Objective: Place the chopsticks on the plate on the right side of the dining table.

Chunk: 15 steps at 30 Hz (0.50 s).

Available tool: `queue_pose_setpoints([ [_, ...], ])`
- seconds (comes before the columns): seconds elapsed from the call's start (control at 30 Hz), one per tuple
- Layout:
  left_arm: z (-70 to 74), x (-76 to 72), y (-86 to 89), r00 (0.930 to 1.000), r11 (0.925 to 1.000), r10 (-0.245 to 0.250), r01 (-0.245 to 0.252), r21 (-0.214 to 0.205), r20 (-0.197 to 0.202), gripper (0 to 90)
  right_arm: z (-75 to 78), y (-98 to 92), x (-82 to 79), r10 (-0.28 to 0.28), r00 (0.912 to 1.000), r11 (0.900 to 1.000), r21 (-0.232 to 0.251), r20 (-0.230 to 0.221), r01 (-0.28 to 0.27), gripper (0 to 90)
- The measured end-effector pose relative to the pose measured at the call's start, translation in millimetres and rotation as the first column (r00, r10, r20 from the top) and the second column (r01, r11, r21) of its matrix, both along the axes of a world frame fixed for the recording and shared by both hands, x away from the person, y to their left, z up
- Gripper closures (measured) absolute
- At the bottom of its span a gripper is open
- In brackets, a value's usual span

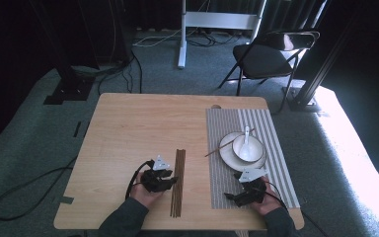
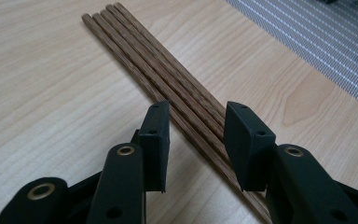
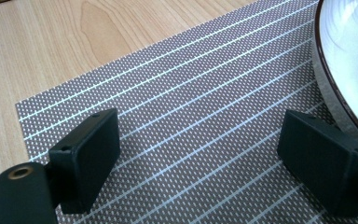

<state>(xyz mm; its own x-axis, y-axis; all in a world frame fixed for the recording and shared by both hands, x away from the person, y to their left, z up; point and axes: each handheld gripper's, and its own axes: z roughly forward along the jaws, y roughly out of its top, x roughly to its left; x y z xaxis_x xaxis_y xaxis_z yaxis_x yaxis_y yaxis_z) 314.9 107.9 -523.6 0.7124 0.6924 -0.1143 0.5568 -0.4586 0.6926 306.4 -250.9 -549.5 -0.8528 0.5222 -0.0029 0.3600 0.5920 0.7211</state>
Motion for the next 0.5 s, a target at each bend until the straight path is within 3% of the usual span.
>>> queue_pose_setpoints([
  [0.5,-6.5,-7.0,-3.1,0.9999,0.9991,-0.01,0.011,0.04,-0.014,61.4,0.0,0.0,0.0,0.0,1.0,1.0,0.0,0.0,0.0,12.3],
])
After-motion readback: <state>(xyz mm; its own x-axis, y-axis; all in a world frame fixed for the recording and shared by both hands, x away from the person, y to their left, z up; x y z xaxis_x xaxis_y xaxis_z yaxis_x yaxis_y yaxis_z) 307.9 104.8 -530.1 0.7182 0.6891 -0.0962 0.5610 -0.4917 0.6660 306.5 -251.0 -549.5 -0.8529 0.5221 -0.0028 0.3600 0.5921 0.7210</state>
